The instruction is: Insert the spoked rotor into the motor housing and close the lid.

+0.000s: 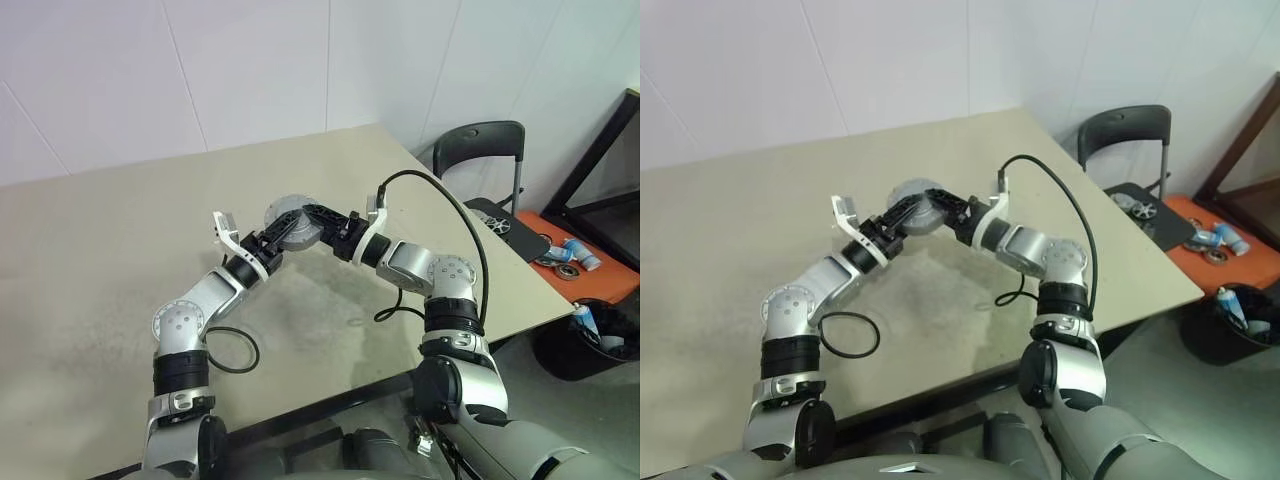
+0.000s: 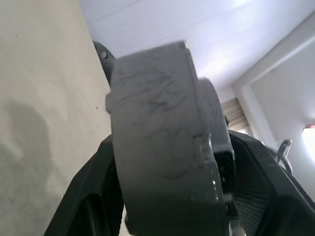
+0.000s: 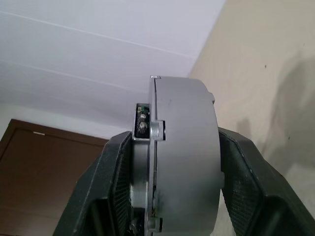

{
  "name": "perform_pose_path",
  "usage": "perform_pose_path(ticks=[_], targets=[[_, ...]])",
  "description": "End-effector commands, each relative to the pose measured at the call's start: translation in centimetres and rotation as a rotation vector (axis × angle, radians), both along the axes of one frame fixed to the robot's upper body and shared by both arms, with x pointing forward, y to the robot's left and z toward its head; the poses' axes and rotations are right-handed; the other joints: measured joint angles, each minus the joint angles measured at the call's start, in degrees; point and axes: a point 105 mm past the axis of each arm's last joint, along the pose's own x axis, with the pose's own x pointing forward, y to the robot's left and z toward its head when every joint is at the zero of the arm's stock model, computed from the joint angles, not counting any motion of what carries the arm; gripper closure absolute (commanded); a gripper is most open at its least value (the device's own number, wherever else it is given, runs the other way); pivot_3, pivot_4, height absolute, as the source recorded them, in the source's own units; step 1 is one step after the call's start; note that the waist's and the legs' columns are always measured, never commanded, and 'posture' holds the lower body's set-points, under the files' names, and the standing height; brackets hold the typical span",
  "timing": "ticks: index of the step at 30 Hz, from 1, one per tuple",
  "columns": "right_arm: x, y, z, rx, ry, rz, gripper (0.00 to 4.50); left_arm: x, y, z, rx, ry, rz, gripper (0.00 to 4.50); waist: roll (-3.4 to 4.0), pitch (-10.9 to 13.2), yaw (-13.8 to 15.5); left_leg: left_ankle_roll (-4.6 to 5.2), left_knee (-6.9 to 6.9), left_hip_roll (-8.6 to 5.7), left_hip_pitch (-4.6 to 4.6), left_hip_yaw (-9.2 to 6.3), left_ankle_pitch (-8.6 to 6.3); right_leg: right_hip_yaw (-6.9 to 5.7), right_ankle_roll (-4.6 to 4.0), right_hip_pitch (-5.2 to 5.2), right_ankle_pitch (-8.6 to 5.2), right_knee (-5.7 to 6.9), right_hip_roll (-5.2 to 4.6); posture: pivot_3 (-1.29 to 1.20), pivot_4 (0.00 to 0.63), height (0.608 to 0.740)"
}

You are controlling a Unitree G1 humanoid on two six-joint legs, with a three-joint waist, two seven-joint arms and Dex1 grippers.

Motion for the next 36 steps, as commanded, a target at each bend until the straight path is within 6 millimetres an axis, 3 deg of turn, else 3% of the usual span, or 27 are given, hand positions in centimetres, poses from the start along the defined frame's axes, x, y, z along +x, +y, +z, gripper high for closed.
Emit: perform_pose_path(ticks=[1, 2, 3, 7, 12, 15, 31, 36], targets=[[-0.9, 1.5, 1.3, -0.075, -0.109, 0.059, 2.31, 1.2, 1.9, 2.1, 0.020, -0.055, 0.124, 1.84, 0.00, 0.0, 0.0, 0.00, 0.00, 0.00, 0.00, 0.01, 0.00, 0.00, 0.00, 0.00, 0.00, 0.00, 0.00, 0.00, 0.000, 0.740], [-1.0, 1.5, 1.3, -0.074, -0.113, 0.059, 2.31, 1.3, 1.8, 2.0, 0.029, -0.048, 0.123, 1.84, -0.01, 0.0, 0.0, 0.00, 0.01, 0.00, 0.00, 0.00, 0.00, 0.00, 0.01, 0.00, 0.00, 0.01, 0.01, 0.00, 0.000, 0.740], [-1.0, 1.6, 1.3, -0.071, -0.115, 0.060, 1.62, 1.4, 1.7, 1.9, 0.036, -0.043, 0.124, 1.85, -0.01, 0.0, 0.0, 0.00, 0.02, 0.00, 0.00, 0.00, 0.00, 0.00, 0.01, 0.01, 0.01, 0.01, 0.01, 0.00, 0.000, 0.740], [-1.0, 1.6, 0.9, -0.060, -0.084, 0.064, 0.44, 1.5, 1.8, 2.0, 0.047, -0.043, 0.132, 1.85, -0.01, 0.0, 0.0, 0.00, 0.13, 0.04, 0.02, 0.01, 0.00, 0.03, -0.03, 0.00, 0.04, 0.11, 0.03, 0.00, 0.000, 0.740], [-1.1, 1.5, 0.9, -0.059, -0.085, 0.067, 0.44, 1.3, 1.7, 1.6, 0.063, -0.042, 0.125, 1.85, -0.02, 0.0, 0.4, 0.00, 0.39, -0.01, -0.02, 0.00, 0.00, 0.02, 0.04, 0.07, 0.09, 0.18, 0.05, 0.00, 0.000, 0.740], [-0.9, 1.3, 0.9, -0.063, -0.081, 0.061, 0.41, 1.0, 1.4, 1.4, 0.080, -0.042, 0.097, 2.35, -0.02, 0.0, 0.3, 0.00, 0.46, -0.03, -0.01, 0.03, 0.00, 0.03, 0.10, 0.14, 0.13, 0.14, 0.05, 0.00, 0.000, 0.740], [-0.7, 1.4, 0.9, -0.060, -0.077, 0.055, 0.41, 1.4, 1.6, 0.6, 0.137, -0.027, 0.091, 2.35, -0.02, 0.0, 0.1, 0.01, 0.46, -0.02, 0.01, 0.03, 0.00, 0.04, 0.09, 0.14, 0.15, 0.15, 0.07, 0.00, 0.000, 0.740], [-0.7, 0.9, 1.4, -0.009, -0.085, 0.043, 0.41, 2.2, 3.4, 2.0, 0.126, -0.057, 0.163, 2.35, -0.02, 0.0, 0.1, 0.01, 0.47, -0.02, 0.01, 0.03, 0.00, 0.04, 0.09, 0.14, 0.15, 0.15, 0.07, 0.00, 0.000, 0.740]])
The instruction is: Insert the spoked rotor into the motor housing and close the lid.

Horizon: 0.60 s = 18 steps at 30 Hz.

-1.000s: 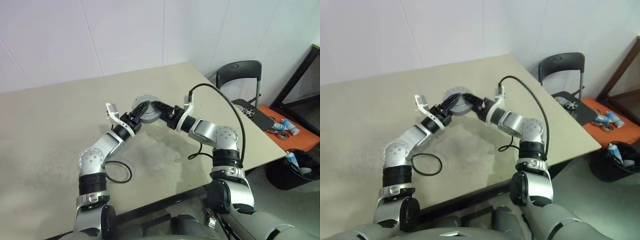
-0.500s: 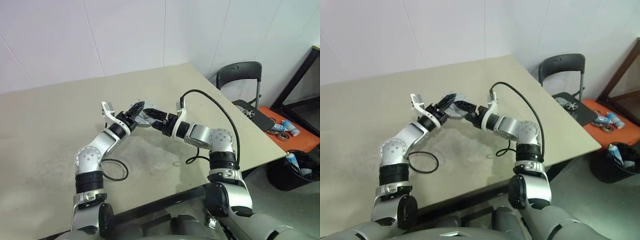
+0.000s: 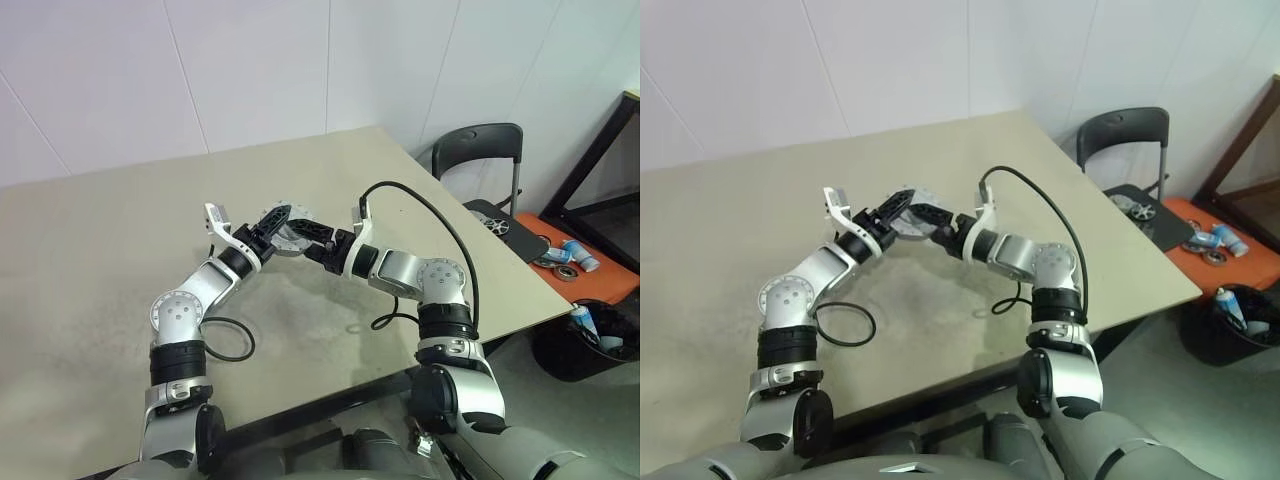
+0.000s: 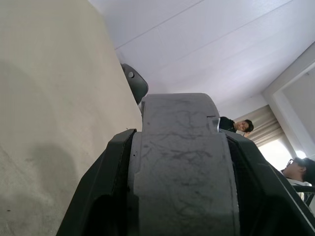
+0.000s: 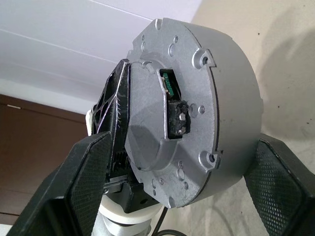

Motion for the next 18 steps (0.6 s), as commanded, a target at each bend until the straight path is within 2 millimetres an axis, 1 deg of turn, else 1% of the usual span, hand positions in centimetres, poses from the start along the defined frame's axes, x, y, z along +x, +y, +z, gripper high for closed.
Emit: perform_pose_path(ticks=[1, 2, 4, 6, 7, 9, 10, 12, 15, 18], targets=[[0.3, -0.6, 3.4, 0.124, -0.091, -0.009, 0.41, 1.1, 2.6, 2.7, 0.005, -0.077, 0.095, 2.35, 0.00, 0.0, -0.1, 0.00, 0.00, 0.00, 0.00, 0.00, 0.00, 0.00, 0.00, 0.00, 0.00, 0.00, 0.00, 0.00, 0.000, 0.740], [0.3, -0.9, 3.5, 0.142, -0.093, -0.006, 0.41, 1.3, 3.1, 3.0, 0.002, -0.083, 0.111, 2.35, 0.00, 0.0, -0.1, 0.00, 0.00, 0.00, 0.01, 0.00, 0.00, 0.00, 0.00, 0.00, 0.00, 0.01, 0.01, 0.00, 0.000, 0.740], [0.4, -1.9, 3.8, 0.180, -0.089, -0.014, 0.41, 1.5, 4.1, 3.7, -0.001, -0.105, 0.143, 2.35, 0.00, 0.0, -0.1, 0.00, 0.00, 0.01, 0.01, 0.00, 0.00, 0.00, 0.00, 0.00, 0.00, 0.00, 0.01, 0.00, 0.000, 0.740], [0.7, -3.3, 3.4, 0.174, -0.081, -0.041, 0.41, 1.7, 5.2, 4.5, -0.015, -0.124, 0.180, 2.35, 0.00, 0.0, -0.1, 0.00, -0.01, 0.01, 0.02, 0.01, 0.00, 0.00, 0.00, 0.00, 0.00, 0.00, 0.01, 0.00, 0.000, 0.740], [0.8, -3.7, 3.2, 0.169, -0.078, -0.048, 0.41, 1.7, 5.5, 4.7, -0.020, -0.129, 0.189, 2.35, 0.00, 0.0, -0.1, 0.00, -0.01, 0.01, 0.01, 0.00, 0.00, 0.00, 0.00, 0.00, 0.00, -0.01, 0.01, 0.00, 0.000, 0.740], [1.2, -5.0, 2.1, 0.124, -0.060, -0.085, 0.41, 1.6, 6.8, 5.4, -0.006, -0.149, 0.229, 2.35, 0.00, 0.0, 0.0, 0.00, -0.01, 0.00, -0.01, 0.01, 0.00, 0.00, 0.00, 0.00, 0.00, -0.03, -0.01, 0.00, 0.000, 0.740], [1.3, -5.3, 1.9, 0.108, -0.055, -0.093, 0.41, 1.5, 7.5, 5.6, 0.015, -0.157, 0.253, 2.35, 0.00, 0.0, 0.0, 0.00, -0.01, 0.00, -0.02, 0.01, 0.00, 0.00, 0.00, 0.00, 0.00, -0.04, 0.00, 0.00, 0.000, 0.740], [1.3, -5.5, 1.8, 0.099, -0.056, -0.094, 0.41, 1.2, 8.7, 5.8, 0.057, -0.168, 0.289, 2.35, 0.00, 0.0, -0.1, 0.01, -0.02, 0.01, -0.02, 0.00, 0.00, 0.00, 0.00, 0.00, 0.00, -0.06, 0.00, 0.00, 0.000, 0.740], [1.3, -5.0, 2.0, 0.101, -0.065, -0.084, 0.41, 0.3, 11.8, 5.7, 0.136, -0.167, 0.365, 2.35, 0.00, 0.0, -0.4, 0.01, -0.04, 0.04, 0.00, 0.04, -0.01, 0.04, 0.00, -0.01, 0.01, -0.04, 0.01, 0.00, 0.000, 0.740], [1.3, -4.3, 1.7, 0.093, -0.060, -0.079, 0.41, -0.6, 14.9, 5.5, 0.214, -0.155, 0.429, 2.35, 0.00, 0.0, -0.5, 0.01, -0.05, 0.10, 0.03, 0.06, -0.01, 0.06, -0.01, -0.04, 0.01, 0.00, 0.04, 0.00, 0.000, 0.740]])
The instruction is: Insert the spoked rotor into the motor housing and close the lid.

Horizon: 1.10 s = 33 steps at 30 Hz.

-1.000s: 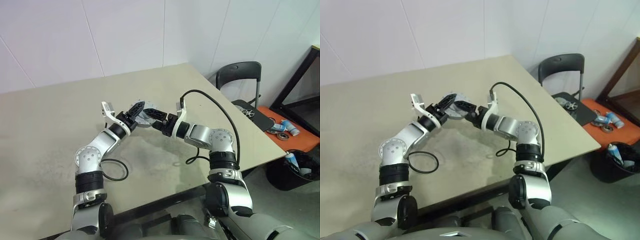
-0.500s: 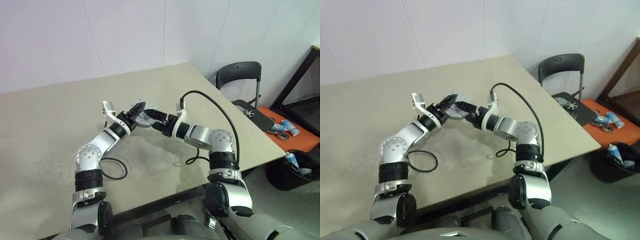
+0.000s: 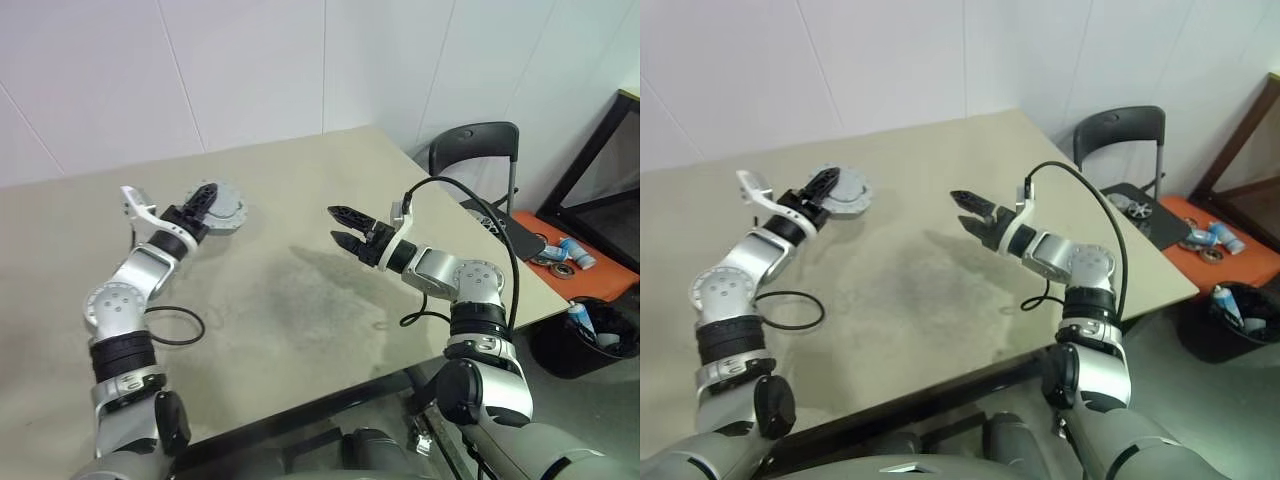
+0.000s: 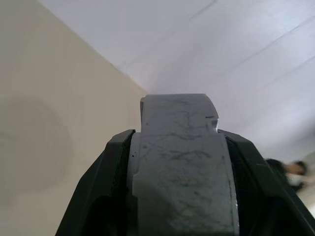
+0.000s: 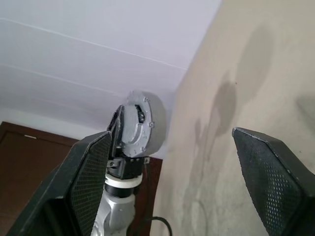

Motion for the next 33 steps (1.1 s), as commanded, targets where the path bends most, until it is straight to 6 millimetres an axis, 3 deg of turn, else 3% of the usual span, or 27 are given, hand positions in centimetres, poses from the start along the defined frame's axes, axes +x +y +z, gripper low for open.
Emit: perform_pose_path(ticks=[1, 5, 9, 14, 27, 31, 33], targets=[[0.1, 1.2, 1.2, 0.010, -0.046, 0.020, 0.41, -1.1, 3.7, 2.7, 0.082, -0.086, 0.096, 2.35, 0.00, 0.0, 0.1, 0.00, 0.00, 0.01, 0.00, -0.01, 0.00, 0.00, 0.00, -0.01, 0.00, 0.02, 0.00, 0.00, 0.000, 0.740], [-0.2, 1.9, 0.8, -0.012, -0.040, 0.042, 0.41, -1.8, 6.5, 0.9, 0.163, -0.002, 0.166, 2.35, -0.01, 0.0, 0.6, -0.01, 0.03, -0.04, -0.01, -0.04, 0.01, -0.04, -0.01, 0.00, 0.00, 0.04, 0.00, 0.00, 0.000, 0.740], [-0.1, 1.9, 0.6, -0.021, -0.040, 0.040, 0.41, -2.5, 7.8, -0.4, 0.221, 0.059, 0.191, 2.35, -0.05, 0.0, 0.6, -0.01, 0.04, -0.12, -0.05, -0.04, 0.01, -0.05, 0.01, 0.03, 0.01, -0.04, -0.08, 0.00, 0.000, 0.740], [-0.2, 2.1, 0.1, -0.046, -0.037, 0.041, 0.41, -3.3, 10.0, -4.3, 0.328, 0.179, 0.229, 2.35, -0.04, 0.0, 0.2, 0.00, -0.03, -0.10, -0.09, -0.05, 0.00, -0.04, 0.02, -0.01, 0.02, -0.13, -0.09, 0.00, 0.000, 0.740], [-0.3, 2.0, -0.8, -0.107, -0.031, 0.033, 0.41, -5.8, 12.9, -12.2, 0.455, 0.427, 0.287, 2.35, 0.20, -0.2, 0.1, 0.00, -0.03, -0.05, 0.21, -0.04, 0.00, -0.04, 0.00, 0.16, 0.03, 0.11, -0.15, 0.00, 0.000, 0.740], [-0.4, 2.1, -0.8, -0.105, -0.036, 0.039, 0.41, -6.6, 13.9, -12.3, 0.446, 0.430, 0.308, 0.99, 0.28, -0.2, -1.2, 0.01, -0.04, 0.13, 0.57, -0.06, 0.00, -0.03, 0.12, 0.76, -0.07, 0.11, 0.19, 0.00, 0.000, 0.740], [-0.4, 2.2, -0.9, -0.105, -0.036, 0.040, 0.41, -6.7, 14.5, -11.4, 0.450, 0.386, 0.320, 0.32, 0.27, -0.2, -1.3, 0.02, -0.03, 0.13, 0.97, -0.13, 0.01, -0.12, 0.13, 0.86, -0.07, 0.12, 0.21, 0.00, 0.000, 0.740]])
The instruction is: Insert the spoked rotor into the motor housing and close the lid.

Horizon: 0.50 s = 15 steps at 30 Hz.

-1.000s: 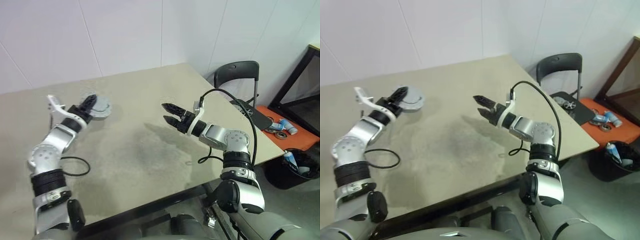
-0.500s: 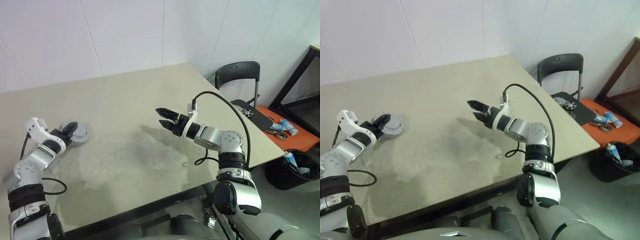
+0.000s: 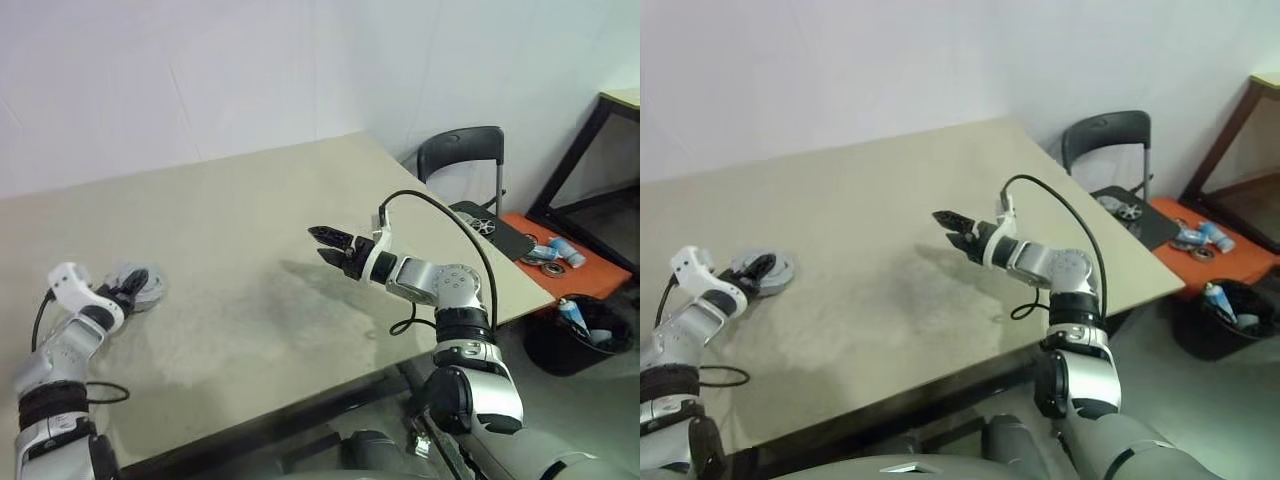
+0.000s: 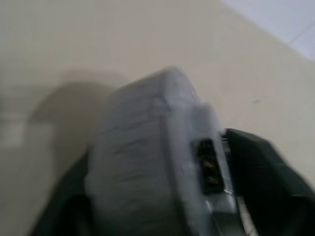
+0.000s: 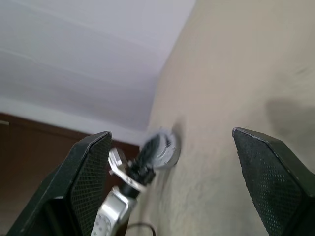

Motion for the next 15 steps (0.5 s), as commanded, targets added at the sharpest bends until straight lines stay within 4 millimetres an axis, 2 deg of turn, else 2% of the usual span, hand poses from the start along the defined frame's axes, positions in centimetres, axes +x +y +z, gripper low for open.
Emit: perform_pose_path(ticks=[1, 4, 11, 15], targets=[[0.2, 0.6, 1.7, 0.026, -0.065, 0.010, 0.41, -0.9, 1.9, 0.9, 0.041, -0.017, 0.024, 0.32, -0.01, 0.0, -0.2, 0.00, 0.00, -0.01, 0.01, 0.01, 0.00, 0.00, 0.00, 0.00, 0.00, 0.03, 0.01, 0.00, 0.000, 0.740], [0.1, 0.9, 1.8, 0.034, -0.070, 0.026, 0.41, -1.9, 3.3, 1.3, 0.042, -0.016, 0.030, 0.32, -0.02, 0.0, -0.2, 0.00, 0.00, -0.01, 0.00, 0.01, 0.00, 0.01, -0.01, -0.03, 0.00, 0.04, 0.02, 0.00, 0.000, 0.740], [0.1, 1.2, 1.6, 0.035, -0.071, 0.030, 0.41, -6.6, 10.0, 3.0, 0.087, 0.025, 0.146, 0.32, -0.09, 0.0, -0.1, 0.00, -0.04, -0.04, -0.36, 0.01, -0.01, 0.05, -0.01, -0.34, 0.01, -0.13, -0.09, 0.00, 0.000, 0.740], [0.0, 1.4, 1.4, 0.035, -0.070, 0.036, 0.41, -7.1, 12.1, 5.7, 0.127, -0.018, 0.185, 0.32, -0.14, 0.0, 0.7, 0.00, -0.01, -0.17, -0.84, -0.13, -0.01, -0.04, -0.18, -0.73, 0.14, -0.21, -0.23, 0.00, 0.000, 0.740]])
